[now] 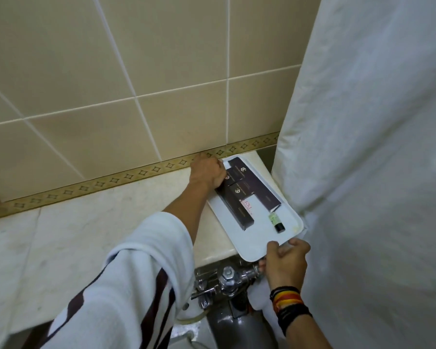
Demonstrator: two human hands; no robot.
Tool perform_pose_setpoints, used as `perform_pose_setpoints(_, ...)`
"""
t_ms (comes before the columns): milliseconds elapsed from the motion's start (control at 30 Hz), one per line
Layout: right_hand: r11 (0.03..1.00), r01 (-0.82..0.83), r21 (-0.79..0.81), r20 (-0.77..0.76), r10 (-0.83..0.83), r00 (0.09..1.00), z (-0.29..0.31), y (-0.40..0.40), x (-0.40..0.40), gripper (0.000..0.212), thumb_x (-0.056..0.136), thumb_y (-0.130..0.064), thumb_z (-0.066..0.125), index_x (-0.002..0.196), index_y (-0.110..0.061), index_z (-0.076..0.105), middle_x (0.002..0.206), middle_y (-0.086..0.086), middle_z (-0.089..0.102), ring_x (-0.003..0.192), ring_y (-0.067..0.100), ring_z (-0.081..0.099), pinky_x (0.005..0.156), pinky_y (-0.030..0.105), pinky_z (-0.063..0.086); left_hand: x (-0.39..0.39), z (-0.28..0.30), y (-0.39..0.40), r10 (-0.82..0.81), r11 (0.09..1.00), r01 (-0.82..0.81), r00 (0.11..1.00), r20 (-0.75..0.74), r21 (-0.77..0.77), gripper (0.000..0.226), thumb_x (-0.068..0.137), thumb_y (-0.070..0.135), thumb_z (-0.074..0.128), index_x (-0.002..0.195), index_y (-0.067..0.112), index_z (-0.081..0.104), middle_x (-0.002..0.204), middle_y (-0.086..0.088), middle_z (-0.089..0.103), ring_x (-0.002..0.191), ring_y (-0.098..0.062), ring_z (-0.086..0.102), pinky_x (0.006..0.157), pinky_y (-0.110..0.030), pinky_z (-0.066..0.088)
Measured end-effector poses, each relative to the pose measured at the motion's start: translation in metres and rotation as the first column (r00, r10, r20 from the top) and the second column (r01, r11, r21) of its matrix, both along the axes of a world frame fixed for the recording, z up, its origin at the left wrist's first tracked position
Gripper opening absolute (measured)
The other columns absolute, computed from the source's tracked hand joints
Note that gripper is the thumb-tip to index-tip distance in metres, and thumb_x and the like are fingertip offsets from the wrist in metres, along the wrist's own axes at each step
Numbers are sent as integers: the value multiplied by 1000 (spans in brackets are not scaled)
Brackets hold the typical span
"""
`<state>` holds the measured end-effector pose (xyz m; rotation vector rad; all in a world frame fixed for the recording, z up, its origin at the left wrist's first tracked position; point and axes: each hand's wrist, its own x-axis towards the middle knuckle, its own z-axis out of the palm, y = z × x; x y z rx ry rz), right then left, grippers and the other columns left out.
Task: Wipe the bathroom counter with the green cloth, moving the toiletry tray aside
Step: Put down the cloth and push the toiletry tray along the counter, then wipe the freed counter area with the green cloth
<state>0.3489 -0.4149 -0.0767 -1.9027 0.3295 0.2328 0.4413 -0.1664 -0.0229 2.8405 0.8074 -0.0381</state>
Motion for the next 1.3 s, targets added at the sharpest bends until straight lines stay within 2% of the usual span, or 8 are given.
perform_pose_setpoints(200,985,-118,-124,160,137,978,33,17,-12,32,95,-17,63,122,-9,48,78,14,69,73,35,69,73,46,61,-68,21,38,196,980,-195,977,79,-28,50,108,31,31,117,3,71,122,-21,64,116,-37,59,102,-43,44)
perform_pose_setpoints(400,901,-321,-291,258,397,881,62,68,-29,27,98,-15,60,122,-3,55,66,-3,60,70,28,59,64,32,44,-179,46,85,470,882,-464,877,99,-75,51,108,29,31,122,2,71,129,-26,64,123,-39,58,103,-44,48)
perform_pose_setpoints(533,724,-489,-486,256,653,713,73,127,-41,26,101,-22,53,123,-8,55,96,15,74,88,36,70,70,38,54,-269,43,119,673,739,-662,737,71,-128,53,108,29,31,127,-5,67,136,-30,61,127,-44,56,106,-48,46)
perform_pose_setpoints(700,414,-541,-732,131,865,485,66,193,-46,30,104,-21,43,127,-6,53,106,17,75,93,39,70,67,37,44,-341,23,141,777,613,-759,629,-7,-220,49,110,21,25,133,-6,59,141,-29,58,131,-45,50,108,-47,41)
perform_pose_setpoints(933,216,-475,-853,29,928,370,31,225,-43,29,106,-20,38,126,-6,53,110,20,74,98,40,70,75,39,49,-376,4,135,863,455,-737,503,45,-500,46,104,24,40,127,-8,64,133,-29,63,124,-45,58,107,-47,48)
perform_pose_setpoints(1033,287,-449,-846,62,890,453,25,218,-41,36,107,-33,41,127,-6,54,105,23,74,94,42,70,77,42,53,-382,14,127,844,489,-688,529,92,-536,40,100,19,45,119,-6,68,129,-26,67,119,-43,63,103,-44,52)
perform_pose_setpoints(1167,589,-422,-689,290,757,585,41,227,-82,37,103,-40,49,126,-13,56,104,23,74,90,45,70,77,47,55,-433,43,136,759,648,-665,601,249,-370,42,100,13,47,137,3,63,139,-20,59,127,-37,59,110,-41,48)
perform_pose_setpoints(1300,508,-643,-573,372,860,349,70,286,-192,26,100,-34,55,113,-15,67,115,14,65,96,39,67,75,41,51,-531,57,161,800,579,-797,515,309,-172,33,100,13,51,128,3,67,129,-18,64,118,-34,63,100,-44,53)
